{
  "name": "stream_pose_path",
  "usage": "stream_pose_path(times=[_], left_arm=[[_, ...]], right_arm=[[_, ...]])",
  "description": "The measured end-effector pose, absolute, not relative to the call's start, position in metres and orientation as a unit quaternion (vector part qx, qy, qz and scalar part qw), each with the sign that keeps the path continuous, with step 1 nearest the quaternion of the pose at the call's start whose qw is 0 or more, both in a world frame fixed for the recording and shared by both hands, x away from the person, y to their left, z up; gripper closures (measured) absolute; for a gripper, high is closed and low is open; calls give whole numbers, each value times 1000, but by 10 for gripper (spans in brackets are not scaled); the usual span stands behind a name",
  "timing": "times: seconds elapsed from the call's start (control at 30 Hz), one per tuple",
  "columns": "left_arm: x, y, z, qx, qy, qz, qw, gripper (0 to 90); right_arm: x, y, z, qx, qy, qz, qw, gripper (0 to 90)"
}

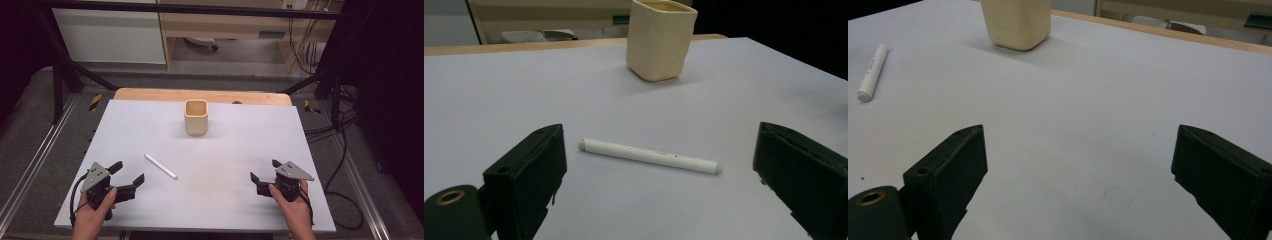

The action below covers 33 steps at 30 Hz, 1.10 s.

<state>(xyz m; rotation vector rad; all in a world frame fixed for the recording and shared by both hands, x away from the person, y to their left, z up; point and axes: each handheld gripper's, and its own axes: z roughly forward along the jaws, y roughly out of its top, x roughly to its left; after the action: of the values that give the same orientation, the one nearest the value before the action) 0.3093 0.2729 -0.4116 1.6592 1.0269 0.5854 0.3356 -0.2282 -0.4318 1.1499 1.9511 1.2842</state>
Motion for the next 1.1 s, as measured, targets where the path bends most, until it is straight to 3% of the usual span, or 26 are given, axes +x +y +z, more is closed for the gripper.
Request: stream_pose_path(times=[1.1], left_arm=[[308, 268, -414, 706, 428, 242, 510, 67]], right_arm=[[318, -165, -427, 348, 797, 448, 206, 54]])
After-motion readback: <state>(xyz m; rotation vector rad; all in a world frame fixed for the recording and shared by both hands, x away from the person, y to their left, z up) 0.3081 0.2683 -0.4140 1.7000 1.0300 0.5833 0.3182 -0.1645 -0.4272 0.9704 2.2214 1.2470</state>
